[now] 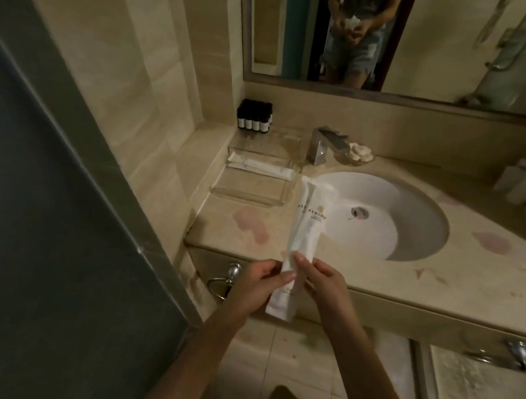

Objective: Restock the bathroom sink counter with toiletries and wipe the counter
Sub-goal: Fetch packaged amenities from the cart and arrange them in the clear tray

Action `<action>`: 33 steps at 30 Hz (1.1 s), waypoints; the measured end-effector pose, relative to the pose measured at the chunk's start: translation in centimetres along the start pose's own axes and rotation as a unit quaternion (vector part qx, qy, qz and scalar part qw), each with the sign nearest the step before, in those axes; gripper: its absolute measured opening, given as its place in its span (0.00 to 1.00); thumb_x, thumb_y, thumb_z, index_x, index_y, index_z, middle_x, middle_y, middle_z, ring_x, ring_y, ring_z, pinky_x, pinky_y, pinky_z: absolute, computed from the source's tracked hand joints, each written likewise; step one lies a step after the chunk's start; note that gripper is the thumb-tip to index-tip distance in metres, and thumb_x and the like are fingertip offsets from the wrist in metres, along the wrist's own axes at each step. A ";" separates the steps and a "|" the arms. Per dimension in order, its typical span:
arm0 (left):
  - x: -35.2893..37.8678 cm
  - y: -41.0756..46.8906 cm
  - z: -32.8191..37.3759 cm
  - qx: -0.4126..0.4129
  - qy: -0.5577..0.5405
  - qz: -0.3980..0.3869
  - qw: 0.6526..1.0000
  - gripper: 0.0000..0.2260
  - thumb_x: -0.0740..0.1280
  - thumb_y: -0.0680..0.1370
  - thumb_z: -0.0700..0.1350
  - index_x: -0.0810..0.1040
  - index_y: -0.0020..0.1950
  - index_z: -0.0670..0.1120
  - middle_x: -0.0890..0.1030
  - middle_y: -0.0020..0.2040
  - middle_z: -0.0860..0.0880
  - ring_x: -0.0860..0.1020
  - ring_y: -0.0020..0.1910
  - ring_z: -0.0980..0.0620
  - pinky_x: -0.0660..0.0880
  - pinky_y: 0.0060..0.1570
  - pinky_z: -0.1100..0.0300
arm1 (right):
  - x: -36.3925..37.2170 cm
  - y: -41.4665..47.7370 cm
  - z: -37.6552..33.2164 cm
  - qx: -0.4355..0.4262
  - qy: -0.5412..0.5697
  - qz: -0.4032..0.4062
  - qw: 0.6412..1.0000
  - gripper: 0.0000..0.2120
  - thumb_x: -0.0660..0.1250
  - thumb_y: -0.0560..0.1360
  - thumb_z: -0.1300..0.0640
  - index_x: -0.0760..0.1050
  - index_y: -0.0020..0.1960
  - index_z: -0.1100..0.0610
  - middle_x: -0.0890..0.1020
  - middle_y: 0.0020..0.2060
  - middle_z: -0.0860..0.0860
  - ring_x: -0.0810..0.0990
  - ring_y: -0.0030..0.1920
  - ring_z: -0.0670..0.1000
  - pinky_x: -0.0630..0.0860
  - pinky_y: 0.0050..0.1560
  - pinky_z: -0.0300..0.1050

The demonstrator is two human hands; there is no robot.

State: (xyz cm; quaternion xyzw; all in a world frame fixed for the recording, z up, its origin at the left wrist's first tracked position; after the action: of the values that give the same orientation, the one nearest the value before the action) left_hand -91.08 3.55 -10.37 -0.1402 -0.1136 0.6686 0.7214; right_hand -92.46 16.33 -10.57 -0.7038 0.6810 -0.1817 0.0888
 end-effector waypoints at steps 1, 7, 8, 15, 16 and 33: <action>-0.6 1.3 0.1 -0.005 0.009 -0.002 1.000 0.07 0.69 0.77 0.44 0.81 0.53 0.44 0.85 0.48 0.46 0.83 0.47 0.49 0.80 0.48 0.58 | 0.1 1.4 -0.1 0.006 -0.002 0.003 1.000 0.18 0.73 0.67 0.45 0.83 0.46 0.59 0.85 0.46 0.57 0.82 0.51 0.57 0.76 0.56 0.50; -3.7 10.3 2.5 -0.025 0.075 -0.041 0.996 0.07 0.69 0.76 0.46 0.80 0.53 0.47 0.85 0.47 0.49 0.84 0.44 0.53 0.80 0.44 0.60 | 1.8 10.4 -2.3 0.027 0.037 -0.027 0.999 0.13 0.69 0.74 0.53 0.79 0.54 0.61 0.85 0.48 0.55 0.83 0.51 0.54 0.78 0.55 0.46; -4.3 11.9 3.0 -0.031 0.087 -0.043 0.995 0.08 0.69 0.76 0.46 0.80 0.54 0.47 0.84 0.46 0.50 0.83 0.43 0.56 0.79 0.42 0.63 | 1.8 12.1 -2.9 0.029 0.047 -0.029 0.998 0.13 0.69 0.75 0.54 0.79 0.54 0.61 0.85 0.48 0.54 0.83 0.51 0.54 0.78 0.55 0.46; -8.5 22.9 7.6 -0.070 0.183 -0.081 0.977 0.07 0.69 0.77 0.46 0.80 0.54 0.47 0.81 0.41 0.55 0.78 0.36 0.66 0.71 0.36 0.75 | 2.0 24.3 -7.9 0.061 0.096 -0.081 0.990 0.13 0.68 0.76 0.60 0.77 0.59 0.61 0.84 0.51 0.55 0.84 0.51 0.53 0.81 0.48 0.44; -9.1 24.2 8.2 -0.079 0.188 -0.081 0.976 0.07 0.69 0.77 0.46 0.80 0.53 0.48 0.81 0.42 0.55 0.78 0.37 0.65 0.71 0.38 0.74 | 2.2 25.7 -8.0 0.075 0.102 -0.082 0.989 0.13 0.68 0.75 0.60 0.76 0.59 0.62 0.84 0.52 0.56 0.84 0.51 0.54 0.82 0.47 0.44; -17.2 34.7 3.2 -0.081 -0.314 0.159 0.933 0.14 0.65 0.77 0.44 0.78 0.61 0.41 0.79 0.62 0.41 0.79 0.60 0.46 0.75 0.61 0.51 | 10.2 37.1 -3.8 0.179 0.353 0.113 0.912 0.14 0.67 0.74 0.67 0.73 0.60 0.60 0.79 0.57 0.58 0.81 0.51 0.53 0.77 0.54 0.46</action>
State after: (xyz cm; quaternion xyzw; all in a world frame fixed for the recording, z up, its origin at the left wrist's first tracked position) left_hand -125.95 -11.08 -19.27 0.0026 -0.3641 0.7728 0.5198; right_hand -128.17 4.59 -19.52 -0.4847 0.6990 -0.5256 -0.0133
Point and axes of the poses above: each hand's wrist, its own y-axis towards the middle knuckle, its own x-axis out of the palm, z = x × y, the point moved 8 cm from there along y, towards the middle knuckle
